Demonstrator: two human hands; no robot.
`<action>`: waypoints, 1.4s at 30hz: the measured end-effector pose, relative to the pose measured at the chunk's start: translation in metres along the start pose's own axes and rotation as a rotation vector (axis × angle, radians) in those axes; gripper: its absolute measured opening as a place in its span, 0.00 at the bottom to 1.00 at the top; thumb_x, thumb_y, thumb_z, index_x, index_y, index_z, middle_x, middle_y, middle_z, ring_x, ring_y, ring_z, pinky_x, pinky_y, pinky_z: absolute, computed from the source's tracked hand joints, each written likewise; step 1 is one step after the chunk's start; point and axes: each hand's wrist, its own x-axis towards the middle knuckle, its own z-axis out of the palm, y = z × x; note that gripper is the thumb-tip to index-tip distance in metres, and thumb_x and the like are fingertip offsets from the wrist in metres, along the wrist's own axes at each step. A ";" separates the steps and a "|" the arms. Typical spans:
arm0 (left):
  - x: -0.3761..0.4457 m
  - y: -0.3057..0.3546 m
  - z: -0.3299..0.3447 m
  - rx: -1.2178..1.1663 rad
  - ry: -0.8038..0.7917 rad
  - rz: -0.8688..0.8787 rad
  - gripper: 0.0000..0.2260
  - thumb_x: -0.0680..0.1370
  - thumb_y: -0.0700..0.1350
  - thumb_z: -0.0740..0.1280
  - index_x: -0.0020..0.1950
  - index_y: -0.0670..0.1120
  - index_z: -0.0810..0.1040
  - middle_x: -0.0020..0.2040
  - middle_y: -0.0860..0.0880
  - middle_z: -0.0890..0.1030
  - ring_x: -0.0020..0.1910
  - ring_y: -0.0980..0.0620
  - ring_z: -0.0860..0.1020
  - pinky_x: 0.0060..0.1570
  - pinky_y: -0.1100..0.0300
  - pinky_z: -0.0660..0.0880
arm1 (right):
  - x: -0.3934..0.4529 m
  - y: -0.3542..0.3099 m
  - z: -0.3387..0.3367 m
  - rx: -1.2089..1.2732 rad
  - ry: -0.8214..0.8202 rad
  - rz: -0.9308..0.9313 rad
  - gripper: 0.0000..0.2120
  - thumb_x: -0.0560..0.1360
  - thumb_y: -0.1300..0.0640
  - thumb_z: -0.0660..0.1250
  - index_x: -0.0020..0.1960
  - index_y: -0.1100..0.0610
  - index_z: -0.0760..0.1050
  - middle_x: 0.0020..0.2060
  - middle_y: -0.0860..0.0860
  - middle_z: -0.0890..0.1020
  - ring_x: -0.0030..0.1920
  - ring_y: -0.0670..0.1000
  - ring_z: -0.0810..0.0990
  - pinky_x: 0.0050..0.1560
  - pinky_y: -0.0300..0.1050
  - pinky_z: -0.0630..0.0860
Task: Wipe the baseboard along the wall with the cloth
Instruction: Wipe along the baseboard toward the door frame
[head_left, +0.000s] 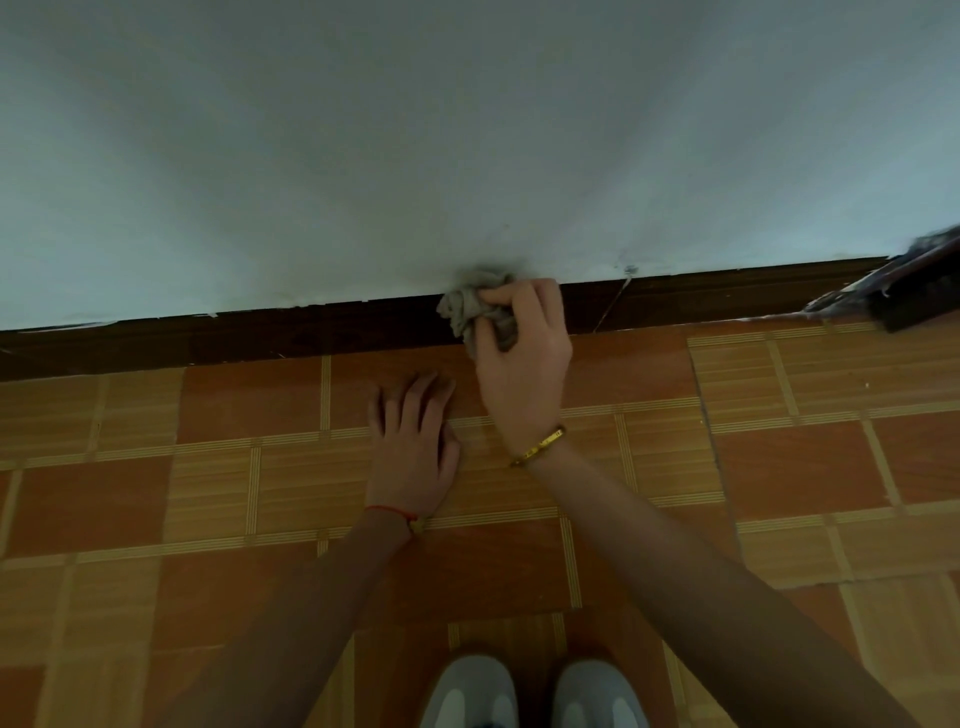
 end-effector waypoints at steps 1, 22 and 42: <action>0.000 0.000 0.000 -0.004 0.000 0.000 0.22 0.79 0.46 0.59 0.73 0.45 0.71 0.71 0.43 0.71 0.70 0.39 0.69 0.74 0.33 0.56 | 0.001 0.002 -0.001 -0.003 -0.002 -0.001 0.09 0.69 0.71 0.70 0.47 0.63 0.77 0.48 0.54 0.75 0.45 0.48 0.76 0.43 0.30 0.72; 0.000 -0.001 0.001 -0.013 0.001 0.003 0.22 0.78 0.46 0.59 0.72 0.44 0.72 0.71 0.43 0.71 0.72 0.41 0.67 0.75 0.34 0.54 | -0.015 0.076 -0.011 -0.315 -0.251 -0.038 0.13 0.66 0.73 0.69 0.49 0.63 0.76 0.49 0.59 0.75 0.49 0.57 0.75 0.47 0.47 0.76; -0.001 0.000 0.001 -0.009 0.000 0.004 0.22 0.78 0.46 0.59 0.73 0.44 0.71 0.71 0.43 0.71 0.72 0.41 0.67 0.75 0.34 0.55 | -0.004 0.109 -0.061 -0.393 -0.036 0.165 0.12 0.70 0.72 0.66 0.52 0.63 0.73 0.51 0.57 0.73 0.51 0.54 0.74 0.48 0.43 0.74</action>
